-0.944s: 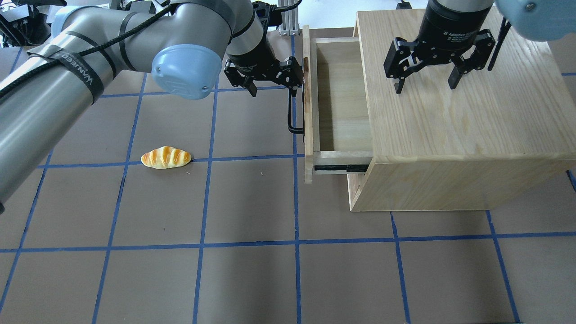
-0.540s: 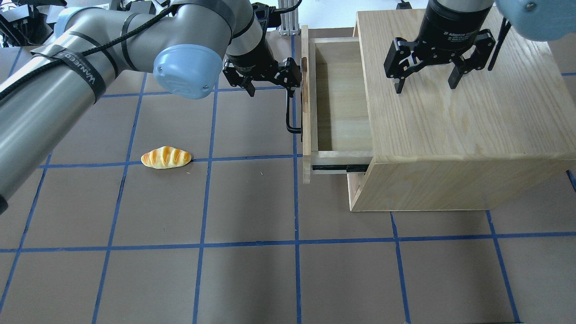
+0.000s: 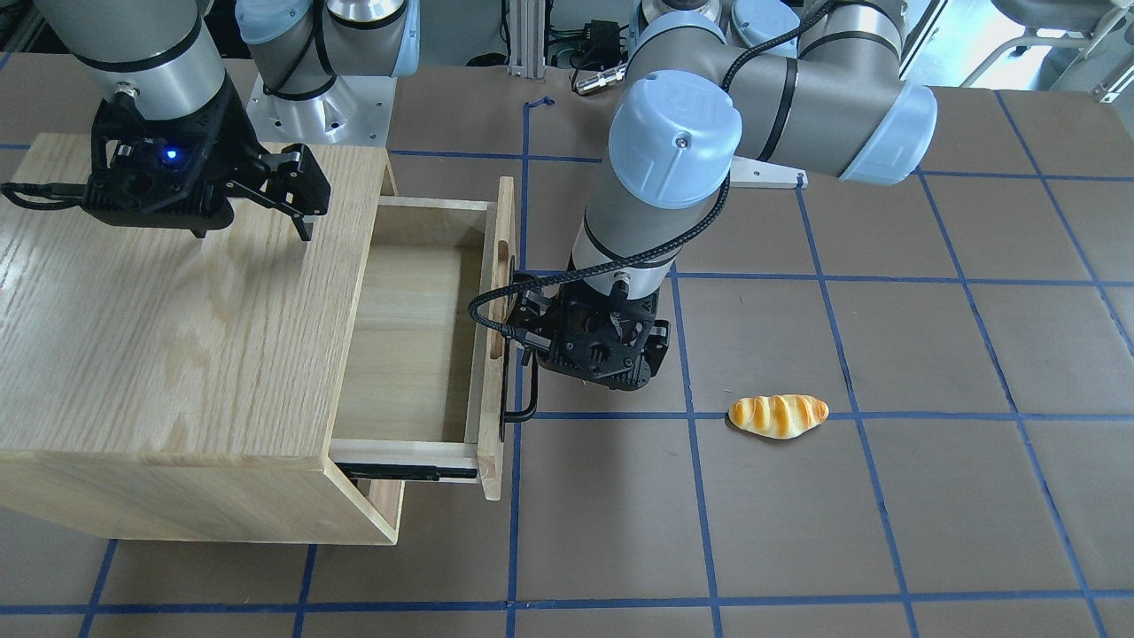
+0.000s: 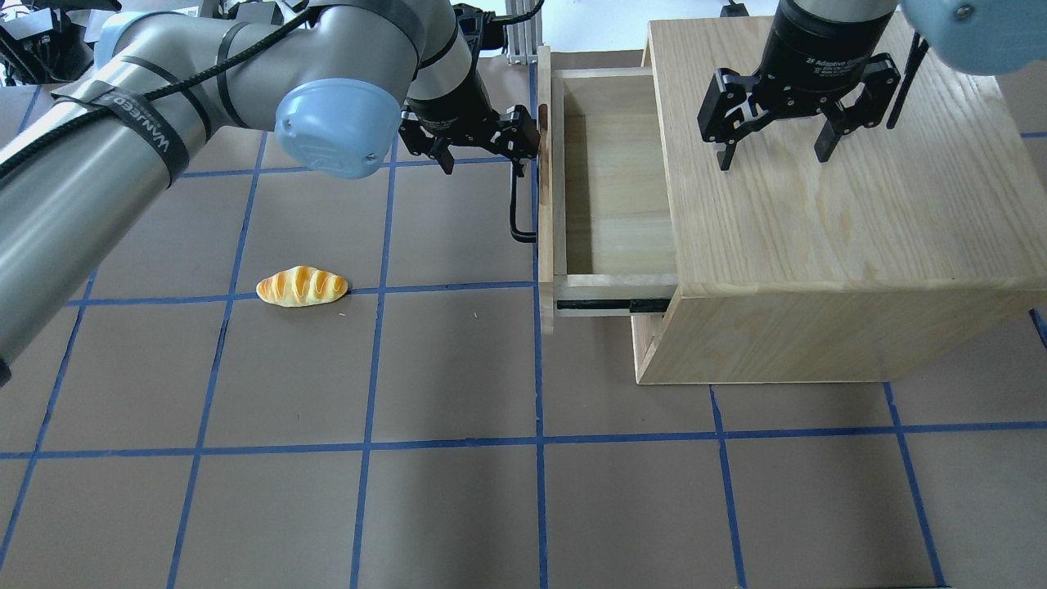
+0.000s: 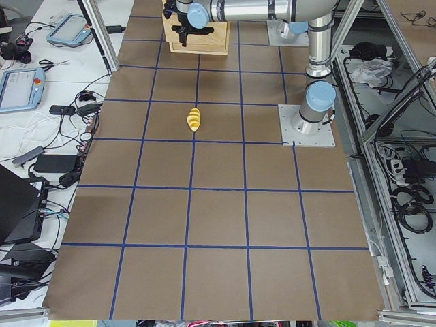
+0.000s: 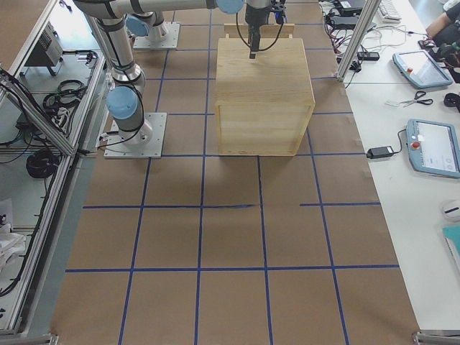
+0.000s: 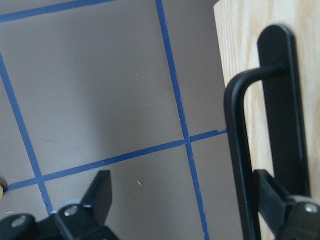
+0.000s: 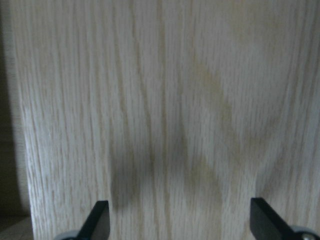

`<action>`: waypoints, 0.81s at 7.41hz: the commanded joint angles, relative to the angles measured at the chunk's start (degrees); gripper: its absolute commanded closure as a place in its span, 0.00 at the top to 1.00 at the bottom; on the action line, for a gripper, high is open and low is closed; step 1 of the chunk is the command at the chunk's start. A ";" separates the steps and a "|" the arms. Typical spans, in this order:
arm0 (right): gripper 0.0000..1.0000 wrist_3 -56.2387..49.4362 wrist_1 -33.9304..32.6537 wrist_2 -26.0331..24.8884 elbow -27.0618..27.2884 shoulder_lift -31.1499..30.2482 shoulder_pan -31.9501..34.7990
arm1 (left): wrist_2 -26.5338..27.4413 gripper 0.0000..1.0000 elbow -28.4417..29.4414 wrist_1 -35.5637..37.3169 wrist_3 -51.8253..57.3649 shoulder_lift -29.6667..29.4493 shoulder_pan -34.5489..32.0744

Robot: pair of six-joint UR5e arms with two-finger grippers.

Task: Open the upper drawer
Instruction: 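Pull the drawer farther out with the left gripper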

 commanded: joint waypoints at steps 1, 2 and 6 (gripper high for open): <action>1.00 0.06 0.00 0.00 -0.05 0.00 0.00 | 1.26 1.00 0.00 -0.64 0.02 0.11 0.05; 1.00 -0.03 0.00 0.00 -0.05 0.00 0.00 | 1.35 1.00 0.00 -0.91 0.02 0.20 0.14; 1.00 -0.03 0.00 0.00 -0.04 0.00 0.00 | 1.87 1.00 -0.17 -2.14 0.63 0.64 0.14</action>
